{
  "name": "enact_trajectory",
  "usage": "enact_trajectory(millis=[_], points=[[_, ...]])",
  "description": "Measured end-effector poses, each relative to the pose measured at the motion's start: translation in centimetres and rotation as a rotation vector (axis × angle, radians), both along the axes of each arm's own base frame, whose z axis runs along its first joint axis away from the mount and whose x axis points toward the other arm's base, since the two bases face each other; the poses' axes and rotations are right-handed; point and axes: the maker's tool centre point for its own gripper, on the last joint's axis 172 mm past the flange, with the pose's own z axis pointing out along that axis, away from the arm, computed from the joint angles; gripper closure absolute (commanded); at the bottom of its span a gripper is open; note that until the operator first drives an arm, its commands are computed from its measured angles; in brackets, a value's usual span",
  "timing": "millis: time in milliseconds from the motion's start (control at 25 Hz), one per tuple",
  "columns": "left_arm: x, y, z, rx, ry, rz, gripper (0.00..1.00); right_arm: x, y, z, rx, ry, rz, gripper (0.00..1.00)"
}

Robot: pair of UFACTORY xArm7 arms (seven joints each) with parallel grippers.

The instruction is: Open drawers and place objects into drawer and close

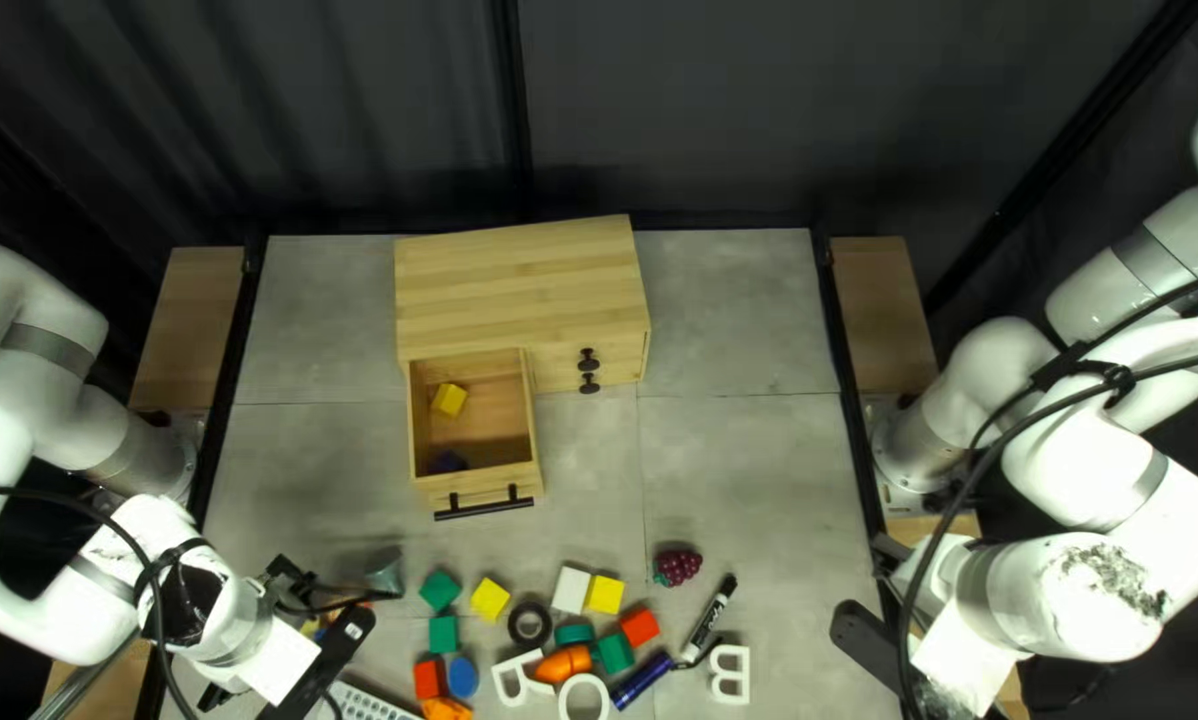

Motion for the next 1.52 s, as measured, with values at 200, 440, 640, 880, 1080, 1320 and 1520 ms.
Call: enact_trajectory(millis=[200, 440, 640, 880, 1080, 1320, 1520], points=[[-0.1, 0.7, -0.9, 0.027, -0.011, 0.038, 0.02, 0.0, 0.0, 0.0, 0.0, 0.0, 0.0, 0.0], [-0.7, 0.6, -1.3, 0.048, -0.026, 0.061, 1.0, 0.0, 0.0, 0.0, 0.0, 0.0, 0.0, 0.0], [-0.7, 0.9, -0.5, 0.081, -0.038, 0.066, 1.0, 0.0, 0.0, 0.0, 0.0, 0.0, 0.0, 0.0], [0.2, 2.6, 3.7, 0.151, -0.058, 0.088, 1.0, 0.0, 0.0, 0.0, 0.0, 0.0, 0.0, 0.0], [2.9, 5.8, 10.2, 0.25, -0.105, 0.119, 1.0, 0.0, 0.0, 0.0, 0.0, 0.0, 0.0, 0.0], [10.2, 11.7, 17.9, 0.386, -0.229, 0.164, 1.0, 0.0, 0.0, 0.0, 0.0, 0.0, 0.0, 0.0], [16.2, 16.7, 20.3, 0.458, -0.302, 0.188, 1.0, 0.0, 0.0, 0.0, 0.0, 0.0, 0.0, 0.0]])
